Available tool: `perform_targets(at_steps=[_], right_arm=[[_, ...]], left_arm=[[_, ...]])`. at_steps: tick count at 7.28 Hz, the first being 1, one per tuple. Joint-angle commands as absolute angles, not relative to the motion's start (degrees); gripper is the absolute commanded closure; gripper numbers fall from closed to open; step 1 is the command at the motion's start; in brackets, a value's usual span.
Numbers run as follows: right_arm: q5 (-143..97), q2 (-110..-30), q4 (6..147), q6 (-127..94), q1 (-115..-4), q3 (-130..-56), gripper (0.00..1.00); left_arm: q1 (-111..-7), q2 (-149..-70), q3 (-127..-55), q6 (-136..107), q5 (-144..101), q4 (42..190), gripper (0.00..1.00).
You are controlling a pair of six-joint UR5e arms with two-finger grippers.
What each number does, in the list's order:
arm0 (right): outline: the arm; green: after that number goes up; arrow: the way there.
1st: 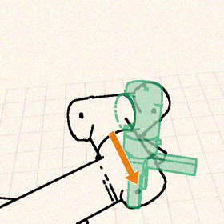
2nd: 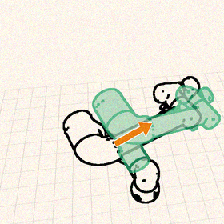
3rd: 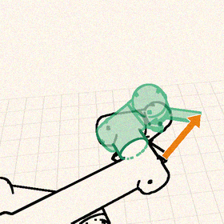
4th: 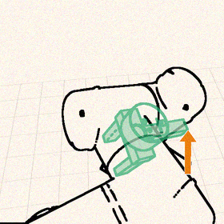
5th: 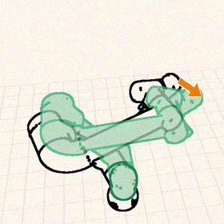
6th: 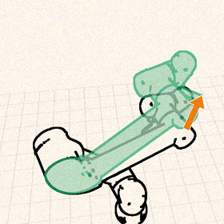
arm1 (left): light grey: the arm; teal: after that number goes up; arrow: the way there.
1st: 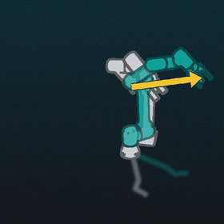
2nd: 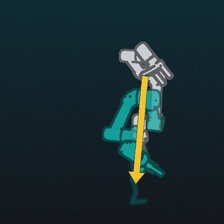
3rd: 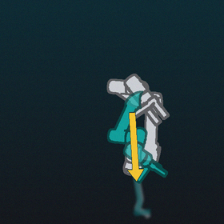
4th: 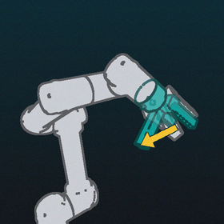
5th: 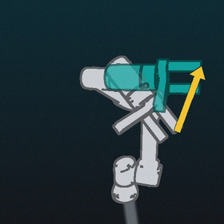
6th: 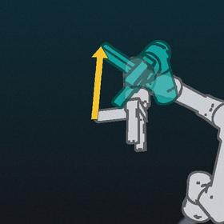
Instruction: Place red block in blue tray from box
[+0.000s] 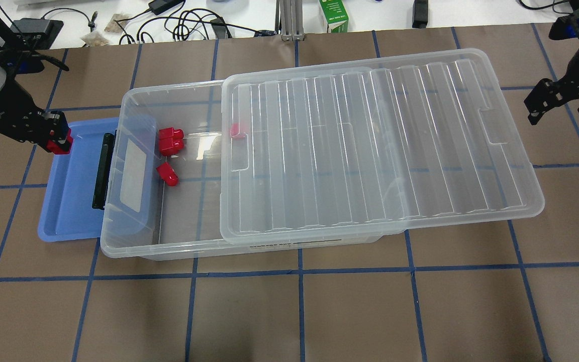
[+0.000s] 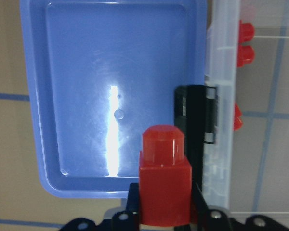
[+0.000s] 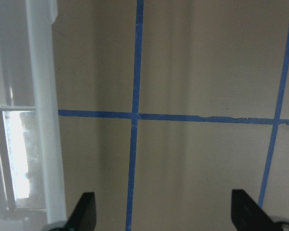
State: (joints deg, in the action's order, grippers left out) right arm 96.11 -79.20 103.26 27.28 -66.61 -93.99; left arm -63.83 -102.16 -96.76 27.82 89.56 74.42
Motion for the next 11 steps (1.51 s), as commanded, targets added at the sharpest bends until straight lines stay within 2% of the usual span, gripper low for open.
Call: perform_targets(at_steps=[1, 2, 5, 6, 7, 9, 11], right_arm=[[96.0, -78.1, 102.6, 27.3, -66.5, -94.6, 0.00], [96.0, -78.2, 102.7, 27.2, -66.5, -95.5, 0.00], [95.7, -78.4, 101.9, 26.9, -67.1, -96.1, 0.00], [95.3, -78.7, 101.2, 26.6, -67.3, -96.1, 0.00], [95.3, -78.7, 100.9, 26.6, -67.8, -96.1, 0.00], [95.2, -78.7, 100.8, 26.5, -69.2, -96.1, 0.00], [95.2, -78.6, 100.9, 24.9, -70.4, -96.1, 0.00]], left_arm=[[-62.5, -106.2, -102.9, 30.6, 89.0, 63.5, 1.00], [-62.5, -107.2, -106.0, 30.7, 89.1, 58.6, 1.00], [-62.4, -109.2, -107.2, 30.7, 89.2, 57.2, 1.00], [-62.4, -109.6, -107.6, 30.8, 89.7, 57.2, 0.83], [-62.4, -109.9, -107.7, 30.2, 89.6, 57.2, 0.01], [-62.7, -108.3, -105.5, 30.2, 90.2, 58.4, 0.00], [-63.6, -104.5, -100.4, 28.9, 90.2, 68.8, 0.00]])
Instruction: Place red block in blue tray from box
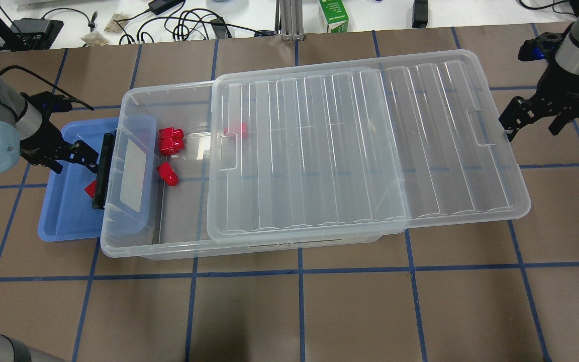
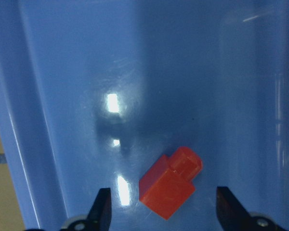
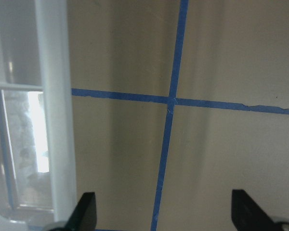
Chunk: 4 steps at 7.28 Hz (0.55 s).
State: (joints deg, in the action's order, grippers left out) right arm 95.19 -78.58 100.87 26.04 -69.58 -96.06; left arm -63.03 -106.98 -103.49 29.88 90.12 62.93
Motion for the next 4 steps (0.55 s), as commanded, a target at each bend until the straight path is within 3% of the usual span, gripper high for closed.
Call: perform_targets(at_steps=[1, 4], right_arm=[[95.1, -78.6, 100.9, 23.4, -72.1, -96.1, 0.00], [93.4, -78.7, 100.3, 17.8, -75.9, -96.1, 0.00]], left_arm=[[-64.6, -101.5, -96.9, 26.7, 90.1, 76.8, 0.00], [-75.5, -93.3, -91.0, 10.4, 90.1, 90.8, 0.00]])
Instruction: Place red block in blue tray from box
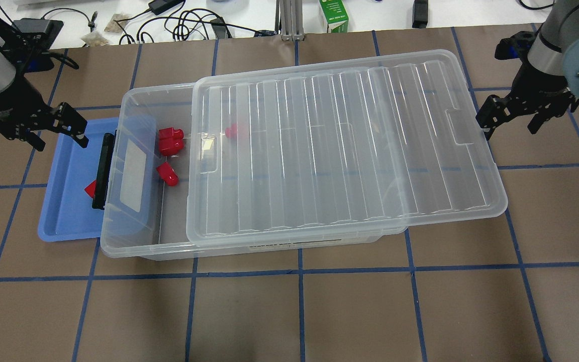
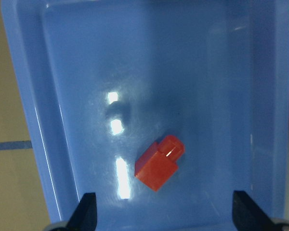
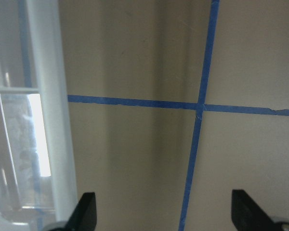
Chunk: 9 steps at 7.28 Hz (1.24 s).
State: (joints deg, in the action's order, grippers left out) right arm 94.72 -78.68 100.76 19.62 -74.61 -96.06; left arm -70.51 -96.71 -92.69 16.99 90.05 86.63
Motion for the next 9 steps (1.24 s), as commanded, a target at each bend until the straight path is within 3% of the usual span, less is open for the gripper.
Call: perform_targets(at_steps=[1, 4, 9], right_arm=[[91.8, -78.8, 100.1, 14.4, -77.1, -96.0, 0.00], [91.6, -78.8, 100.2, 6.1, -82.2, -96.0, 0.00], [90.0, -78.7, 100.3, -1.3, -86.7, -96.0, 0.00]], left_arm=[[-78.9, -90.6, -91.1, 6.7, 90.1, 93.6, 0.00], [-90.3, -84.9, -91.5, -0.9, 90.6, 94.1, 0.00], [-89.9, -87.9, -92.8, -1.9, 91.1, 84.8, 0.00]])
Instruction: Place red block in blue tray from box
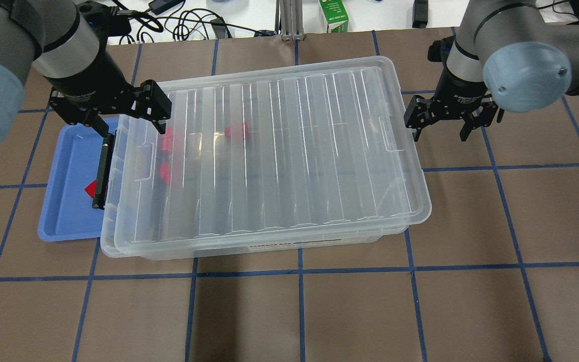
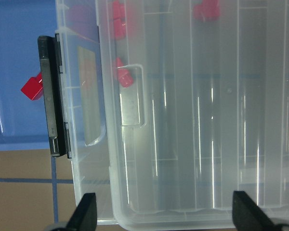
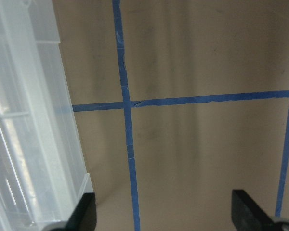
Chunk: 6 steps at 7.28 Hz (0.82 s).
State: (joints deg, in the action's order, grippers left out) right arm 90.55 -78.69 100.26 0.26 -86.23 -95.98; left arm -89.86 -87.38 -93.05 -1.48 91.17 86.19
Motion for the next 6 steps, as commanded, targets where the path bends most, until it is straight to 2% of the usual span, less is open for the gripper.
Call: perform_targets(at_steps=[1, 3, 6], right_arm=[[90.0, -78.6, 100.2, -1.4, -86.7, -96.0, 0.00], [90.1, -78.9, 100.3, -1.3, -86.7, -94.8, 0.00], [89.7, -81.6, 95.8, -1.3, -86.3, -88.9, 0.00]], left_arm=[[-90.2, -88.0, -92.6, -2.7, 91.5, 85.5, 0.00], [-90.4, -87.3, -92.6, -2.8, 91.9, 88.5, 0.00], [-90.2, -88.8, -90.4, -2.7, 91.8, 88.9, 0.00]])
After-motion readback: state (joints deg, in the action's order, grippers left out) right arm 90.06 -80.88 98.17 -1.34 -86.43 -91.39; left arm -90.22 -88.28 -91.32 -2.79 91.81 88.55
